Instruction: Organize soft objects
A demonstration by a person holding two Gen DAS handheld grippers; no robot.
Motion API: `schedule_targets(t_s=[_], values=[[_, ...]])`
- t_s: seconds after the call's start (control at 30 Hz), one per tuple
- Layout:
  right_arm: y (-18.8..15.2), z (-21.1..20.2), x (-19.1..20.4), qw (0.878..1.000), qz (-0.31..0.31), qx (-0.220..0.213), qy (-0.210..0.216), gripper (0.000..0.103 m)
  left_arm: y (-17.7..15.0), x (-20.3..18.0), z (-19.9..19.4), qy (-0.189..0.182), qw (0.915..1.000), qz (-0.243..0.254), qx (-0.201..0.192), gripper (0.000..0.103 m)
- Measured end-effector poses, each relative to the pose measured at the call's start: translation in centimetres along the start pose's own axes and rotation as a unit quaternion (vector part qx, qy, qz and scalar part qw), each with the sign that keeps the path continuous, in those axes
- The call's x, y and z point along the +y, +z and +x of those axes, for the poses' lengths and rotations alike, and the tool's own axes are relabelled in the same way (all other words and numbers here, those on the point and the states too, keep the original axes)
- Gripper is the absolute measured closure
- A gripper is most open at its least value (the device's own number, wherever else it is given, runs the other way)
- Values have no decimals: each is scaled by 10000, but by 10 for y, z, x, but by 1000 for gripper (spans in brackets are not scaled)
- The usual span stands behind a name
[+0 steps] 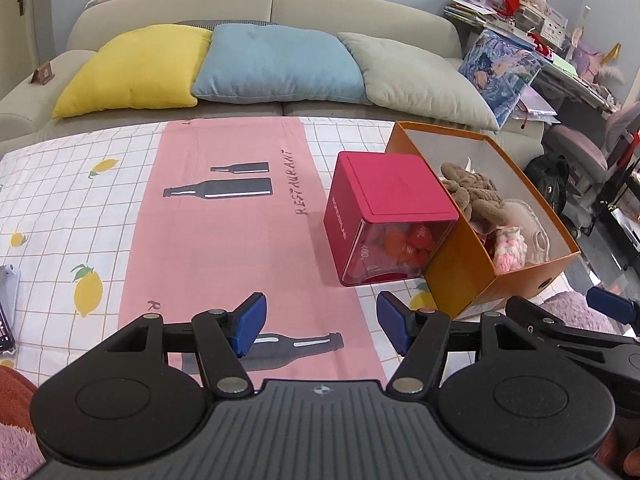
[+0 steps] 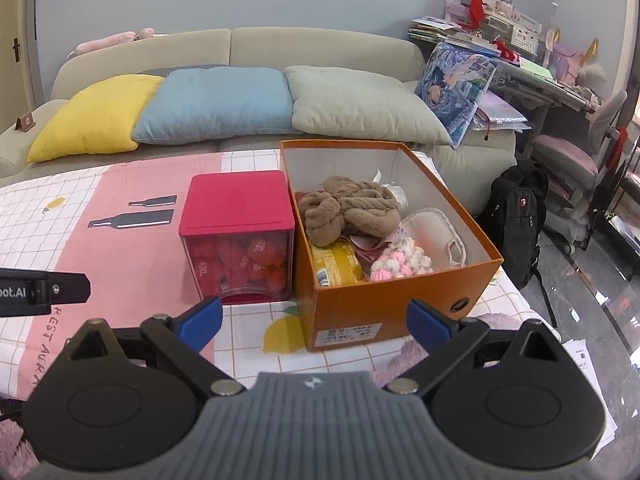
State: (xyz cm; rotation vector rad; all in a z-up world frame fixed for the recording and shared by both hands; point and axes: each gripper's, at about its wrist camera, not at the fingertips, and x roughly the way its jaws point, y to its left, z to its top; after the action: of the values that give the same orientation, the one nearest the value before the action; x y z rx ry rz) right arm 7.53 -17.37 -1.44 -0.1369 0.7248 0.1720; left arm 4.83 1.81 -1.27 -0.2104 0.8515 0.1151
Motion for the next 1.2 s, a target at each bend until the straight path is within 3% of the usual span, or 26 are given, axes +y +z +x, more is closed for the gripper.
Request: schedule_targets(t_s=[1.2], values=[[2,-1,2,9998,-56,-31,189,6,4,3,0,43,10000,9,50,28]])
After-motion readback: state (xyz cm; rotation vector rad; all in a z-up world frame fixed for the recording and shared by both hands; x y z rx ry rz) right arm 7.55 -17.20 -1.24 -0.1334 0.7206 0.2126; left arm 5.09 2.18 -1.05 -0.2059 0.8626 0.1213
